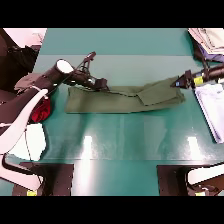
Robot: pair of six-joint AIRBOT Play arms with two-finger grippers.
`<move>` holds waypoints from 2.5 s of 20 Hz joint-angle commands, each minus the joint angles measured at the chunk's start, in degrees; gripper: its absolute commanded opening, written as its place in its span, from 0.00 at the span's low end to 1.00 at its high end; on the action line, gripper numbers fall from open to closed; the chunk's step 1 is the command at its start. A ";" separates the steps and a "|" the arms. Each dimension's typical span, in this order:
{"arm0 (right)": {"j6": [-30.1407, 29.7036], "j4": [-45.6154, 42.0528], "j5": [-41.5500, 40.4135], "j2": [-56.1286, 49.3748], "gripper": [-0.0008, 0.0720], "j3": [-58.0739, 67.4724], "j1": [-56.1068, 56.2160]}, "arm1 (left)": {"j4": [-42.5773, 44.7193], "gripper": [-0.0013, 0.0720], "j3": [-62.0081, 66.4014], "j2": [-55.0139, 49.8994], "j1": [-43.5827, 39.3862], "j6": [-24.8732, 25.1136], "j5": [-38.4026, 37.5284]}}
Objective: Fold the shirts.
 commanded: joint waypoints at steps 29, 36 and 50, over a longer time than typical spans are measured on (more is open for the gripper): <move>7.19 1.01 -12.26 0.83 0.04 22.82 34.27 | 22.97 0.05 23.41 -2.05 9.07 -5.35 -22.62; -1.97 1.49 -30.95 -11.96 0.14 23.41 51.52 | 24.46 0.05 23.43 9.97 21.79 -5.42 -25.03; 1.27 -12.31 -25.07 0.33 0.69 0.96 35.58 | 23.98 0.05 23.39 11.67 23.28 -5.55 -27.41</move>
